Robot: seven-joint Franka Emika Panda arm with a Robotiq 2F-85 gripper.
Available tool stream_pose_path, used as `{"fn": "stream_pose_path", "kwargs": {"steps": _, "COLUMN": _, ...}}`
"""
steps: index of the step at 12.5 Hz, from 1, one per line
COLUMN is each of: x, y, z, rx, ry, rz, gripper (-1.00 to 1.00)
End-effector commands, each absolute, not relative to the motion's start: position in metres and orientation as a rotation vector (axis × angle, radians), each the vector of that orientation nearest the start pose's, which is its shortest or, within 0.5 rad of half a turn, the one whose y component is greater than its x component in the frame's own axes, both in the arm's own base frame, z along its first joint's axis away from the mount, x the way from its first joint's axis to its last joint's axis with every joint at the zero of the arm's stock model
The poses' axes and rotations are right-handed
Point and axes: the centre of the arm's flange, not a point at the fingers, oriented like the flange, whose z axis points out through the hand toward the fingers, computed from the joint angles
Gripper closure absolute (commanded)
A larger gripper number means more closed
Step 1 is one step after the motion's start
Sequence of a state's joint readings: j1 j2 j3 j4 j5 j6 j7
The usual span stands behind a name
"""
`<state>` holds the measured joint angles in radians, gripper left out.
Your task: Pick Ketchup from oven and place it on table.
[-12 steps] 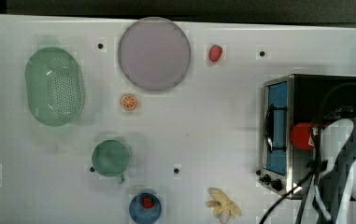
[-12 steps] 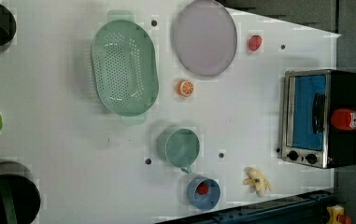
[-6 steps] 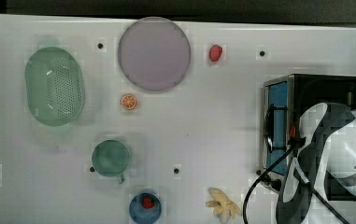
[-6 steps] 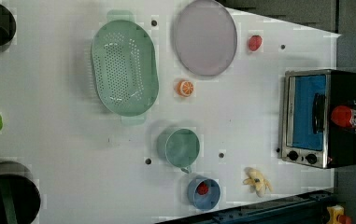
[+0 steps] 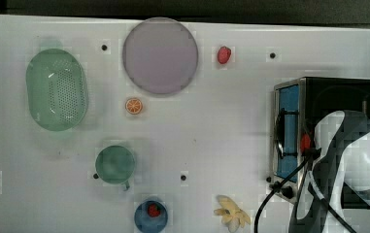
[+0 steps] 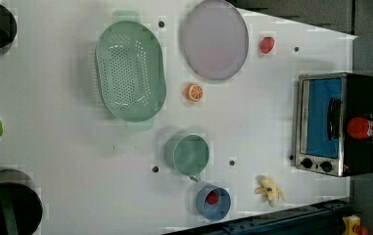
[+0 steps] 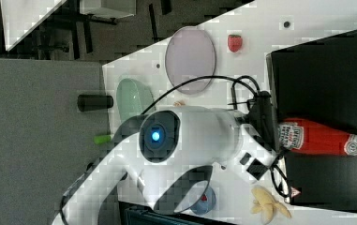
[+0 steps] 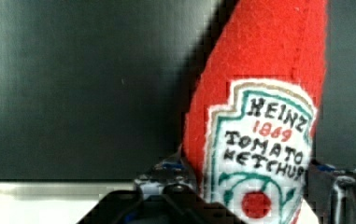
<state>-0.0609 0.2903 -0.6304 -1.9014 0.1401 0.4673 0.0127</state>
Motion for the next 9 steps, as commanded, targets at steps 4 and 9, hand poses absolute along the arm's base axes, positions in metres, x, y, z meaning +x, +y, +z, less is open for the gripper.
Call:
{"fn": "stream_pose_path", "kwargs": {"steps": 4, "x": 0.595, "y": -0.131, "z": 0.5, "rx": -2.631, "ry": 1.615, "rz": -0.06, "gripper": -0.23}}
{"fn": "stream_pose_path", "kwargs": {"steps": 9, "x": 0.59, "y": 0.001, "z": 0.431, "rx": -2.809, "ry": 1.327, "rz": 0.131, "gripper": -0.23}}
